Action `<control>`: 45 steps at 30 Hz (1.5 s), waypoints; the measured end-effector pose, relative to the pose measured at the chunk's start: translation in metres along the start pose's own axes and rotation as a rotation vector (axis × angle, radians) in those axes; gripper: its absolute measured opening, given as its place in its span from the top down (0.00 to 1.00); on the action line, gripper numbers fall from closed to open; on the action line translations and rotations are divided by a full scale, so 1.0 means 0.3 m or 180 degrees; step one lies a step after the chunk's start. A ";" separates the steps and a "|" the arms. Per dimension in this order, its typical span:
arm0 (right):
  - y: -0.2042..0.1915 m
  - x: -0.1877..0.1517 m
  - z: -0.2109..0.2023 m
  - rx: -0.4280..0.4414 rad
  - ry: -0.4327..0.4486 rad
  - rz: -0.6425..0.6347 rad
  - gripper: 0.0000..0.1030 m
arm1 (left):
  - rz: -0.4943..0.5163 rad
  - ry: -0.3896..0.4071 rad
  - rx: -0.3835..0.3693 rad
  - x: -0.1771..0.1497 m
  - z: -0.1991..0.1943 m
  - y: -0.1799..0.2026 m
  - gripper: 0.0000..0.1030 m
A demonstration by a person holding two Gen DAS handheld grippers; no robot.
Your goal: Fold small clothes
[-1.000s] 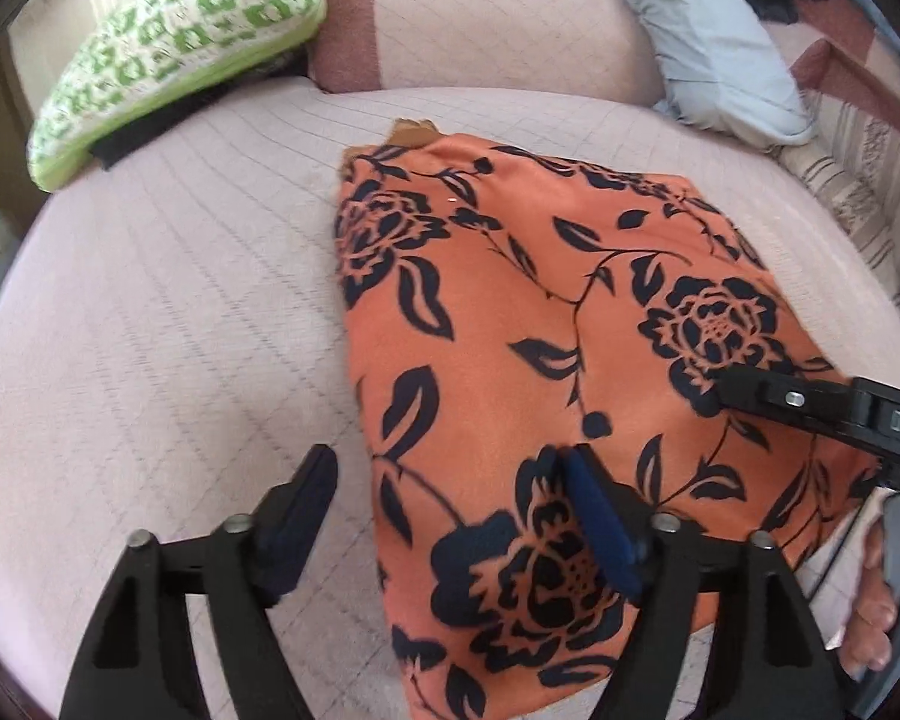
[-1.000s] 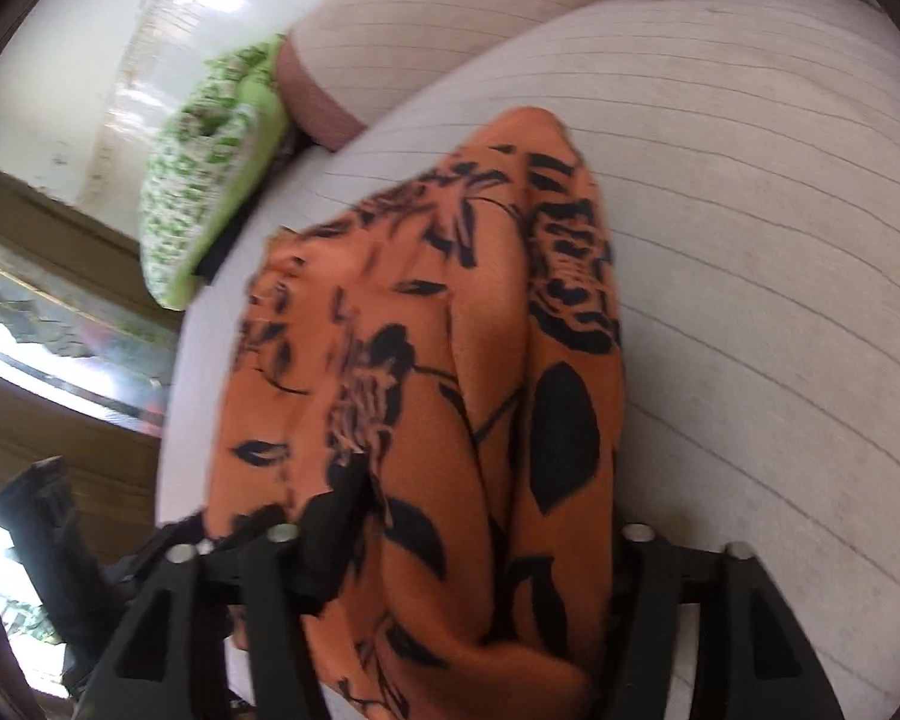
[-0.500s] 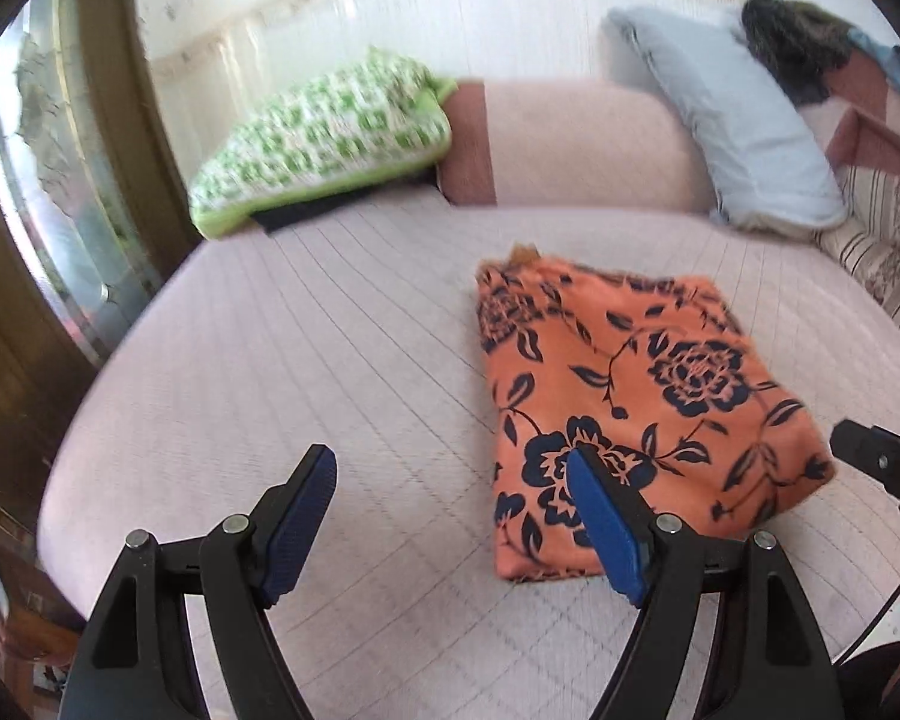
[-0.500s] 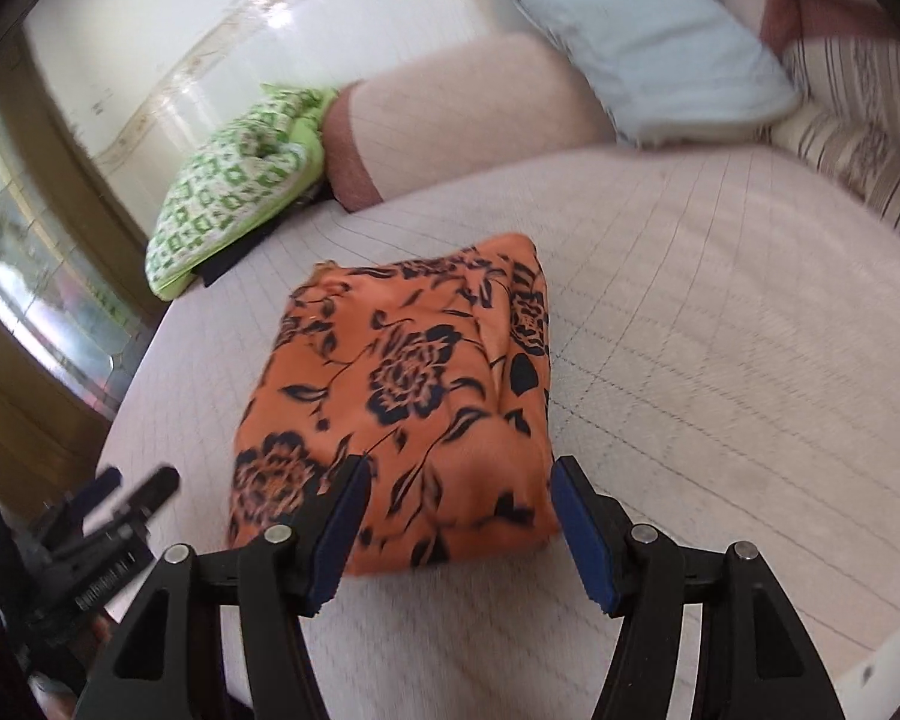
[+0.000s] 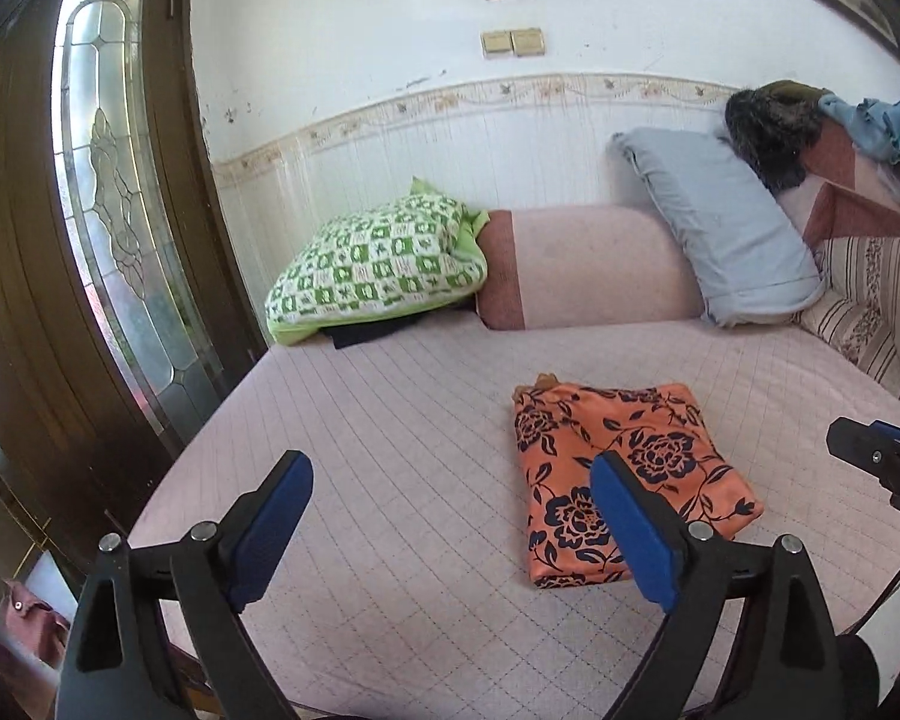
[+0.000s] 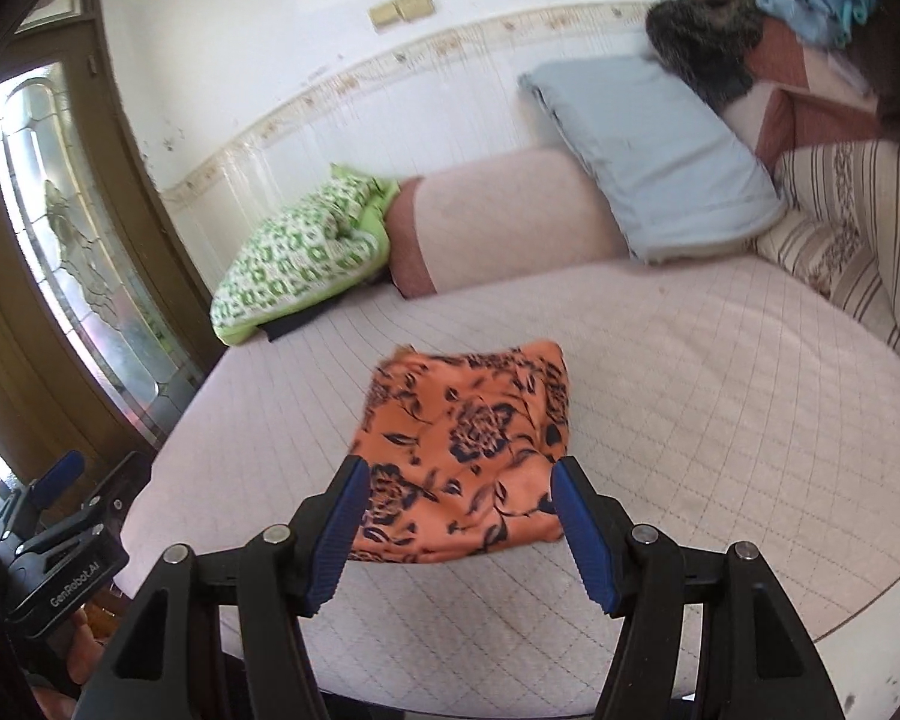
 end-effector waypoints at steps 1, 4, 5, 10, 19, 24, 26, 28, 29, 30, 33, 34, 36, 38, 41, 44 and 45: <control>-0.020 0.004 -0.017 0.0008 0.0029 -0.0030 0.36 | -0.0011 0.0007 -0.0017 0.004 -0.014 -0.008 0.09; -0.070 0.010 -0.061 -0.0014 0.0086 -0.0097 0.36 | -0.0018 -0.0002 -0.0047 0.012 -0.047 -0.025 0.09; -0.080 0.010 -0.070 -0.0025 0.0094 -0.0116 0.36 | -0.0021 0.0000 -0.0048 0.013 -0.054 -0.029 0.09; -0.122 0.018 -0.126 -0.0085 0.0140 -0.0226 0.34 | -0.0035 -0.0018 -0.0094 0.011 -0.081 -0.034 0.08; -0.115 -0.021 -0.141 -0.0156 0.0064 -0.0215 0.34 | -0.0014 -0.0134 -0.0159 -0.005 -0.095 -0.018 0.08; -0.108 -0.036 -0.148 -0.0203 0.0056 -0.0227 0.34 | 0.0051 -0.0173 -0.0171 -0.015 -0.097 0.000 0.08; -0.106 -0.030 -0.159 -0.0210 0.0093 -0.0215 0.34 | 0.0080 -0.0152 -0.0164 -0.015 -0.105 0.005 0.08; -0.104 -0.022 -0.169 -0.0205 0.0122 -0.0199 0.34 | 0.0085 -0.0135 -0.0162 -0.012 -0.113 0.004 0.08; -0.103 -0.019 -0.173 -0.0204 0.0137 -0.0192 0.34 | 0.0081 -0.0131 -0.0162 -0.010 -0.116 0.002 0.08; -0.103 -0.017 -0.177 -0.0201 0.0150 -0.0183 0.34 | 0.0079 -0.0127 -0.0165 -0.008 -0.118 0.001 0.08; -0.103 -0.015 -0.176 -0.0183 0.0144 -0.0174 0.34 | 0.0083 -0.0117 -0.0158 -0.001 -0.124 -0.001 0.08; -0.105 -0.015 -0.174 -0.0181 0.0143 -0.0178 0.34 | 0.0084 -0.0118 -0.0156 0.000 -0.126 -0.002 0.08; -0.109 -0.015 -0.171 -0.0182 0.0138 -0.0186 0.34 | 0.0096 -0.0133 -0.0142 0.003 -0.129 0.000 0.08; -0.113 -0.015 -0.170 -0.0176 0.0142 -0.0186 0.34 | 0.0091 -0.0122 -0.0140 0.005 -0.132 -0.002 0.08; -0.116 -0.015 -0.169 -0.0170 0.0147 -0.0190 0.34 | 0.0079 -0.0123 -0.0140 0.009 -0.133 -0.005 0.08; -0.116 -0.016 -0.169 -0.0165 0.0141 -0.0172 0.34 | 0.0091 -0.0122 -0.0131 0.008 -0.133 -0.005 0.08; -0.116 -0.015 -0.168 -0.0167 0.0140 -0.0169 0.34 | 0.0094 -0.0126 -0.0127 0.008 -0.132 -0.005 0.08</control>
Point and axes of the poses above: each gripper's, at about its wrist camera, not at the fingertips, and z roughly the way its jaws point, y to its right, x to its top, the point moved 3 cm from there along z, roughly the way its jaws point, and after that the axes turned 12 degrees about x, right-handed, at the moved point
